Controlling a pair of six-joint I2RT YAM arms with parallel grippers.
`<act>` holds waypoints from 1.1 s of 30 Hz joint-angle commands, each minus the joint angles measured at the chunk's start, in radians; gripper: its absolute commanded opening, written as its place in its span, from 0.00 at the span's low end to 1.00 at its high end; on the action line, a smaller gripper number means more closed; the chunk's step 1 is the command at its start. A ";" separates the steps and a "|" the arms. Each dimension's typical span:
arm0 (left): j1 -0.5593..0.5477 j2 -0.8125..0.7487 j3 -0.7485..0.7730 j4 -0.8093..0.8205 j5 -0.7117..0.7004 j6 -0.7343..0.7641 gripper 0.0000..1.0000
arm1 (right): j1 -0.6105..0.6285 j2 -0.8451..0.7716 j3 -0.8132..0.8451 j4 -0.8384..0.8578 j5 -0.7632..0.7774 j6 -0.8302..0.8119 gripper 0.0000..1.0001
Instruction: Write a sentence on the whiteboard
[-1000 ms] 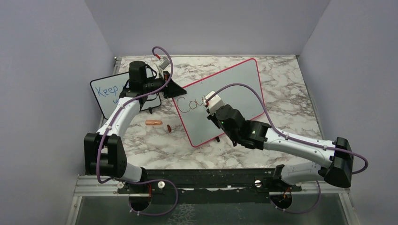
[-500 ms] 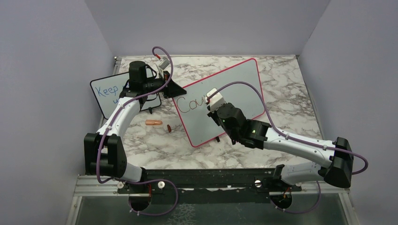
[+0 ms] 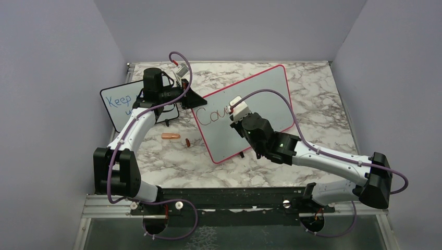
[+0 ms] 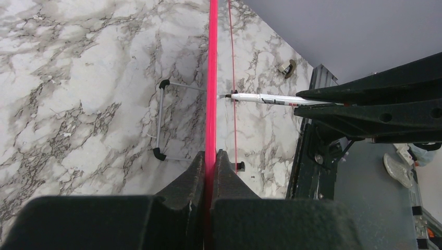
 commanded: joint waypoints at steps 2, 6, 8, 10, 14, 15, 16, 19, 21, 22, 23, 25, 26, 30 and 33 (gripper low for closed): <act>-0.018 0.037 -0.024 -0.082 -0.027 0.086 0.00 | -0.020 0.010 0.010 0.037 0.024 -0.007 0.01; -0.018 0.038 -0.023 -0.082 -0.029 0.086 0.00 | -0.026 0.006 0.009 0.024 0.030 -0.002 0.01; -0.018 0.038 -0.023 -0.081 -0.029 0.086 0.00 | -0.027 0.001 0.008 0.013 0.030 0.002 0.01; -0.018 0.038 -0.023 -0.082 -0.030 0.086 0.00 | -0.027 -0.004 0.008 -0.003 0.030 0.008 0.01; -0.018 0.036 -0.021 -0.084 -0.032 0.087 0.00 | -0.027 -0.022 0.000 -0.026 0.031 0.019 0.01; -0.018 0.036 -0.021 -0.084 -0.032 0.087 0.00 | -0.028 -0.027 -0.003 -0.028 0.030 0.023 0.01; -0.018 0.036 -0.021 -0.084 -0.032 0.087 0.00 | -0.028 -0.031 -0.005 -0.030 0.026 0.026 0.01; -0.018 0.036 -0.021 -0.085 -0.033 0.089 0.00 | -0.028 -0.046 -0.005 -0.030 0.016 0.031 0.01; -0.018 0.036 -0.021 -0.086 -0.036 0.089 0.00 | -0.028 -0.057 -0.011 -0.022 0.012 0.030 0.01; -0.018 0.036 -0.021 -0.086 -0.036 0.089 0.00 | -0.029 -0.063 -0.011 -0.022 0.007 0.029 0.01; -0.018 0.036 -0.021 -0.088 -0.038 0.089 0.00 | -0.027 -0.069 -0.011 -0.022 0.001 0.030 0.01; -0.018 0.036 -0.020 -0.087 -0.038 0.090 0.00 | -0.028 -0.073 -0.012 -0.026 0.000 0.027 0.01; -0.018 0.036 -0.020 -0.088 -0.038 0.090 0.00 | -0.028 -0.069 -0.012 -0.029 0.005 0.026 0.01; -0.018 0.037 -0.020 -0.088 -0.037 0.092 0.00 | -0.030 -0.056 -0.019 -0.041 0.018 0.031 0.01; -0.018 0.038 -0.020 -0.090 -0.037 0.092 0.00 | -0.032 -0.052 -0.025 -0.039 0.014 0.042 0.01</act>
